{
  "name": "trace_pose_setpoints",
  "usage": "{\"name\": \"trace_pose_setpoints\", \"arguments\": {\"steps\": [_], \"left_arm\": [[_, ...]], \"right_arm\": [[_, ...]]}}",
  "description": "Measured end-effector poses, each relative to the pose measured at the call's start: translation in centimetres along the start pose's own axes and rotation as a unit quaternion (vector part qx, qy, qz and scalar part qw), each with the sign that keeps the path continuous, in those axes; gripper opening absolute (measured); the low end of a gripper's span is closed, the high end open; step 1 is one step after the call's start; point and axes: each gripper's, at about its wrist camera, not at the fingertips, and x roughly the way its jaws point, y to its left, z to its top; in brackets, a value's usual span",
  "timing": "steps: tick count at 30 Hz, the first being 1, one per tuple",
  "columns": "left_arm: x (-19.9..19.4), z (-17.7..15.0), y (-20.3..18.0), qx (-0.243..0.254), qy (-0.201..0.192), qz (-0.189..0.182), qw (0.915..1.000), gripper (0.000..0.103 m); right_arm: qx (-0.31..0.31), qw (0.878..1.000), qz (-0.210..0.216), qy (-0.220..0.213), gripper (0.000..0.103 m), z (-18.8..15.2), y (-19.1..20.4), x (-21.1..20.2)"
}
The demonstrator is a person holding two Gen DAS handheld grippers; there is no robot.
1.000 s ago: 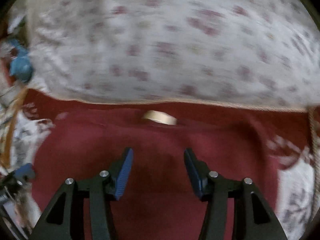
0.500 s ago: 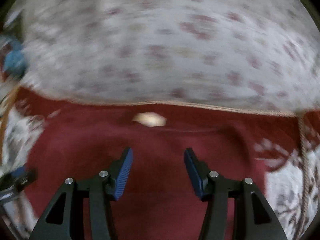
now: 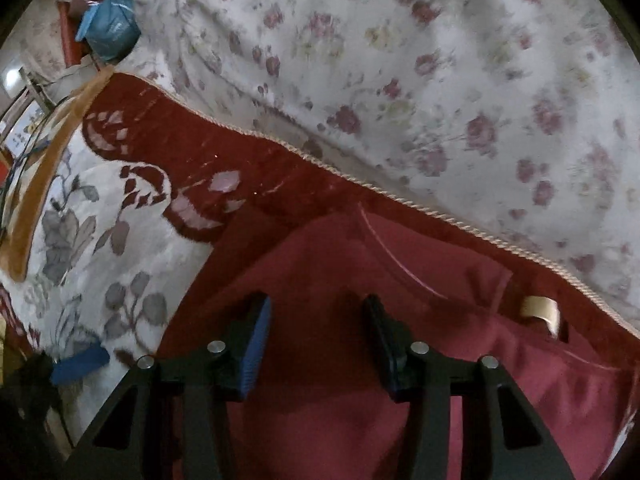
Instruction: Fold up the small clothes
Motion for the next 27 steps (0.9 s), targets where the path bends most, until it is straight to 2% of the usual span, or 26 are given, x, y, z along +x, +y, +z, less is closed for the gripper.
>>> {"name": "trace_pose_setpoints", "arguments": {"steps": [3, 7, 10, 11, 13, 15, 19, 22, 23, 26, 27], "left_arm": [[0.2, 0.1, 0.2, -0.005, 0.002, -0.007, 1.0, 0.095], [0.1, 0.0, 0.6, -0.009, 0.002, -0.02, 0.9998, 0.095], [0.0, -0.2, 0.6, -0.009, -0.001, -0.023, 0.9997, 0.095], [0.0, -0.2, 0.6, -0.01, -0.001, -0.024, 0.9997, 0.095], [0.0, -0.2, 0.6, -0.013, -0.001, -0.025, 0.9996, 0.096], [0.1, -0.1, 0.7, -0.015, -0.001, -0.026, 0.9995, 0.097], [0.3, -0.1, 0.6, -0.019, -0.003, -0.026, 0.9995, 0.099], [0.4, 0.0, 0.5, -0.016, -0.004, -0.023, 0.9996, 0.099], [0.4, 0.0, 0.5, -0.017, -0.004, -0.023, 0.9996, 0.099], [0.4, 0.2, 0.6, -0.021, -0.005, -0.029, 0.9994, 0.099], [0.4, 0.3, 0.7, -0.024, -0.006, -0.032, 0.9992, 0.099]], "right_arm": [[0.006, 1.0, -0.002, 0.013, 0.052, 0.8, 0.2, 1.3], [0.028, 0.999, 0.015, 0.033, 0.055, 1.7, -0.1, 0.5], [0.045, 0.998, 0.023, 0.028, 0.081, 1.9, -0.3, -0.4], [0.049, 0.998, 0.038, 0.027, 0.088, 1.9, -0.2, -0.4], [0.048, 0.996, 0.062, 0.041, 0.089, 1.8, 0.6, 0.4], [0.03, 0.997, 0.052, 0.051, 0.092, 1.8, 2.0, 1.5], [-0.007, 0.999, -0.002, 0.044, 0.095, 1.8, 3.8, 3.2], [-0.005, 0.999, -0.001, 0.032, 0.094, 1.7, 3.5, 3.3], [-0.003, 1.0, 0.004, 0.027, 0.09, 1.6, 3.2, 3.2], [0.006, 1.0, 0.014, 0.011, 0.065, 1.2, 1.6, 2.1], [0.012, 0.999, 0.03, 0.005, 0.053, 1.1, 1.0, 1.6]]}}
